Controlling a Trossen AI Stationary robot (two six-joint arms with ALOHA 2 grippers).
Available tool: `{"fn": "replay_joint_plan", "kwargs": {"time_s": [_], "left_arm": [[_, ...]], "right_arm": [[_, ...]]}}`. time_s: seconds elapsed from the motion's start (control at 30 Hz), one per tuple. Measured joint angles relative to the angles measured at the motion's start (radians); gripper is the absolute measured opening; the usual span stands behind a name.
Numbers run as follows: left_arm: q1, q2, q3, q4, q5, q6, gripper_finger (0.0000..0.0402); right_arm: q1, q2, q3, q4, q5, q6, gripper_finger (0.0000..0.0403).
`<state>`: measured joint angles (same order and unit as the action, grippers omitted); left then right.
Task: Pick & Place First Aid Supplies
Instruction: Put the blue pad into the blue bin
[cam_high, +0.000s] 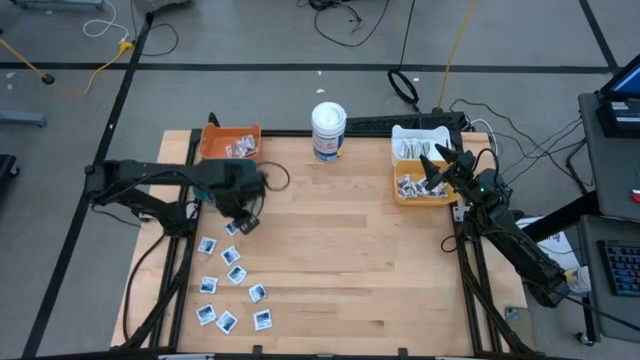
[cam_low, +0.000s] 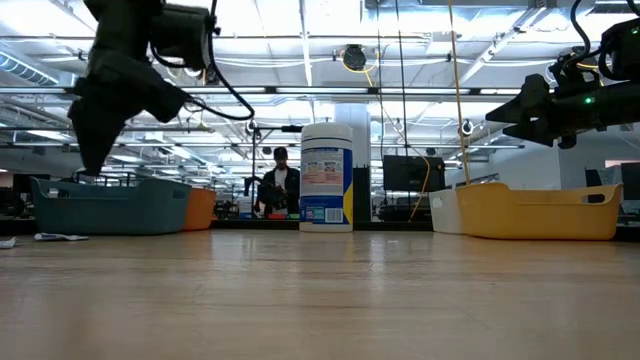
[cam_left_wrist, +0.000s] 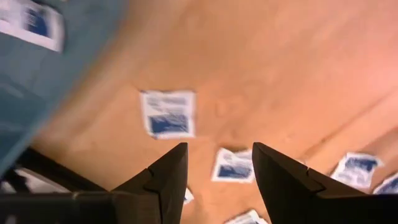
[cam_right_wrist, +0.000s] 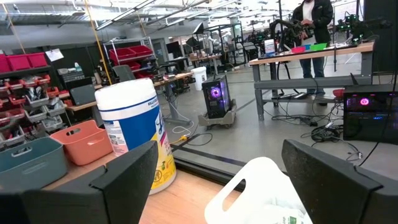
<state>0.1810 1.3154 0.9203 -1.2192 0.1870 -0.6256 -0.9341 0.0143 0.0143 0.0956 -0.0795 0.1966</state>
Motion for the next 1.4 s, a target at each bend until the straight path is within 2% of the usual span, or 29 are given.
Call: {"fn": "replay_joint_plan", "kwargs": {"time_s": [0.4, 0.7, 0.97, 1.4], "left_arm": [[-0.450, 0.065, 0.004, 0.128, -0.012, -0.325, 0.0182], [-0.682, 0.214, 0.160, 0.129, -0.059, -0.498, 0.0182], [-0.758, 0.364, 0.314, 0.130, -0.085, -0.531, 0.0182], [-0.761, 0.561, 0.317, 0.259, -0.053, -0.562, 0.0182]], "right_arm": [[0.000, 0.000, 0.000, 0.000, 0.000, 0.000, 0.0337], [0.000, 0.000, 0.000, 0.002, 0.000, 0.000, 0.0337], [0.000, 0.000, 0.000, 0.002, 0.000, 0.000, 0.0337], [0.000, 0.000, 0.000, 0.002, 0.000, 0.000, 0.0337]]}}
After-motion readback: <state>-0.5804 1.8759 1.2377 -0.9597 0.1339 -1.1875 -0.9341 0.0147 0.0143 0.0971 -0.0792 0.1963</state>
